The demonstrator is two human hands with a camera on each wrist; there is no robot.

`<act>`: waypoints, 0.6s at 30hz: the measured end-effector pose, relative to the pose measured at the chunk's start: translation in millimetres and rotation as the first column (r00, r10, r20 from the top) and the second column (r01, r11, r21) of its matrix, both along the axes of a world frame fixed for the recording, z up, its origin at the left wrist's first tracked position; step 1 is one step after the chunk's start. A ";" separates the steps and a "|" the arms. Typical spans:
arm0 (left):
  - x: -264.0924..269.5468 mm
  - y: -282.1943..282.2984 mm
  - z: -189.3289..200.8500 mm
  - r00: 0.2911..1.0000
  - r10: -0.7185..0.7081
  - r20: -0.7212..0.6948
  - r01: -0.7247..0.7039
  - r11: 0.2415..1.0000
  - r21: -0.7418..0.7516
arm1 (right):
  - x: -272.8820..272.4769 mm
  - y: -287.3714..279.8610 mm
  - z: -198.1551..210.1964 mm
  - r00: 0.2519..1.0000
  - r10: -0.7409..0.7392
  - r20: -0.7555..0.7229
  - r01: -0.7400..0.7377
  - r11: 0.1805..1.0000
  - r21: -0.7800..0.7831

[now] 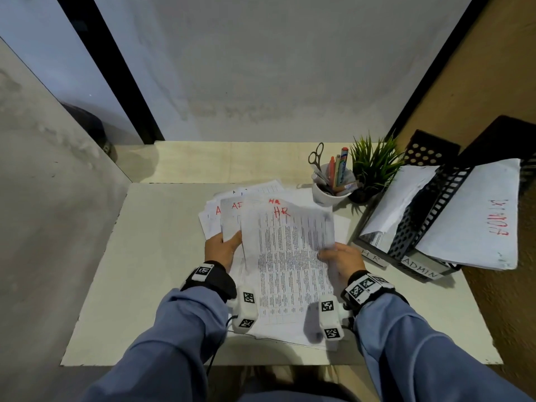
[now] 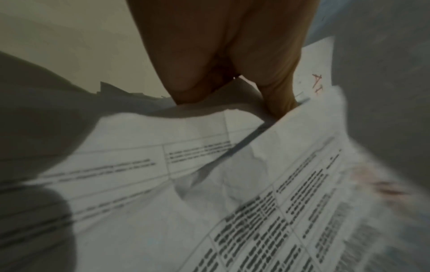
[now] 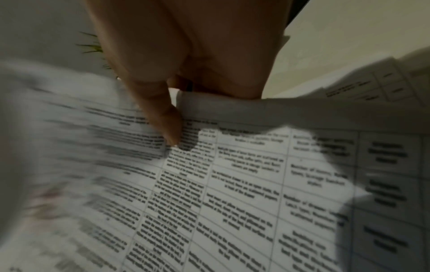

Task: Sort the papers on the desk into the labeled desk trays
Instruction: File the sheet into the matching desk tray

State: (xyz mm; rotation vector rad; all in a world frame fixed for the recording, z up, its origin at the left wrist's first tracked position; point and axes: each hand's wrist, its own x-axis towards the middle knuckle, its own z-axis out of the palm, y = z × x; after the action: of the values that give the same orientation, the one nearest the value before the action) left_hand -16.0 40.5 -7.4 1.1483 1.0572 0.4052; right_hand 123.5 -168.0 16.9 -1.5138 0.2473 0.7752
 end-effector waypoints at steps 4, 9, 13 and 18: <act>1.9 4.7 -0.9 0.991 0.078 -0.111 -0.071 0.995 0.070 | 8.5 -7.7 -21.2 0.996 -0.056 0.068 0.059 0.997 -0.046; -0.4 21.1 -18.9 0.987 0.024 -0.159 -0.010 0.996 0.088 | 17.5 -14.8 -37.2 0.997 0.048 0.062 -0.038 0.987 -0.158; 2.0 15.6 -0.1 0.967 0.010 -0.255 0.034 0.985 0.168 | 14.6 -15.7 -13.2 0.991 0.105 0.081 -0.079 0.959 -0.272; 3.2 -7.1 41.1 0.917 -0.075 -0.392 0.242 0.885 0.397 | 8.1 -7.2 3.5 0.996 0.084 0.032 -0.078 0.985 -0.156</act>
State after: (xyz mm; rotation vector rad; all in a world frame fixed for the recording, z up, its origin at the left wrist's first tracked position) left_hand -12.8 33.4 33.7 1.7590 1.2159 0.3079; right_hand 131.6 -175.2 20.4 -1.6922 0.2220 0.8052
